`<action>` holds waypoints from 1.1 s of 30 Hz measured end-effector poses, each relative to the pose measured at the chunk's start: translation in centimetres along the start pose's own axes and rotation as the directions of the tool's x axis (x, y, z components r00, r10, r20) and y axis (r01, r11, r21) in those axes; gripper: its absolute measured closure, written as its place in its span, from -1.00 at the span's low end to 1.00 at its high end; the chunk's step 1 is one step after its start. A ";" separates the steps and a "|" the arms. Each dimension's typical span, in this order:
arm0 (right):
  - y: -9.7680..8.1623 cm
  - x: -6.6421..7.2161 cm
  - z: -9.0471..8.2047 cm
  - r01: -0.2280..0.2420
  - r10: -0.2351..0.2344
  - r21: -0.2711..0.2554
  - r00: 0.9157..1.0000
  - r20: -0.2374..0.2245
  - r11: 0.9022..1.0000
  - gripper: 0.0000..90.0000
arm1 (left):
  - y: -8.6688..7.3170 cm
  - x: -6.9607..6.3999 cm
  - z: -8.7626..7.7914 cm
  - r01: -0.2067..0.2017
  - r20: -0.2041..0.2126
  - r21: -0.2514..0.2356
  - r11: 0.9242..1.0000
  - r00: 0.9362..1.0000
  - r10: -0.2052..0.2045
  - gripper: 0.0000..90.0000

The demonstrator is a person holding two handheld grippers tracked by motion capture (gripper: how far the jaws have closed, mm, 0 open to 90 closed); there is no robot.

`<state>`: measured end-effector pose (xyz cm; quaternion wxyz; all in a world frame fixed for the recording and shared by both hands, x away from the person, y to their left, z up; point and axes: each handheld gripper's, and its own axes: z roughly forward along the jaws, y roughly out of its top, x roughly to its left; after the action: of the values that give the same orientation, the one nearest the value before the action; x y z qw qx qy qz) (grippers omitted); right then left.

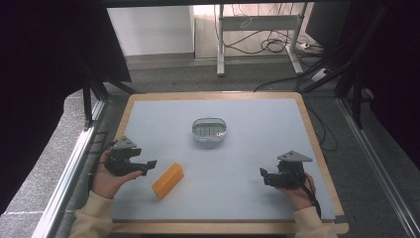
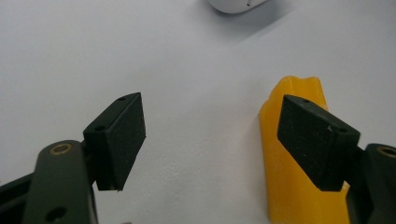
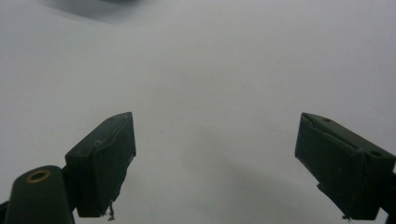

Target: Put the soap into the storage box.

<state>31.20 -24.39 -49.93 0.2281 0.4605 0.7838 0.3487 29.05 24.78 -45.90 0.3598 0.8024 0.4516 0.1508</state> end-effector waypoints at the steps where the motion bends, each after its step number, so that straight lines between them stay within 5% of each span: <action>1: 0.0 0.1 0.0 0.001 -0.001 -0.002 1.000 0.001 1.000 -0.72 | 0.0 -0.2 0.0 -0.007 0.001 0.001 1.000 1.000 0.007 -0.48; 9: 0.0 0.3 0.0 0.001 -0.001 -0.009 1.000 -0.006 1.000 -0.71 | 0.5 -0.3 -0.7 -0.049 0.017 0.012 0.999 0.999 0.049 -0.48; 18: 0.0 0.0 -0.2 0.000 0.000 -0.014 1.000 -0.004 1.000 -0.71 | 1.7 -1.2 -0.4 -0.058 -0.028 0.076 0.995 0.998 0.061 -0.48; 24: -0.1 -0.2 -0.4 -0.005 0.005 -0.017 1.000 0.012 1.000 -0.71 | 2.9 -2.1 0.2 -0.085 -0.002 0.116 0.990 0.996 0.085 -0.47; 33: -0.2 0.3 -0.1 0.021 -0.021 0.000 1.000 0.012 1.000 -0.70 | 2.2 -2.5 0.6 -0.080 0.023 0.135 0.988 0.997 0.077 -0.47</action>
<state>30.88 -24.25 -49.96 0.2364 0.4542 0.7874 0.3434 29.44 21.70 -44.52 0.3021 0.8435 0.4256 0.1268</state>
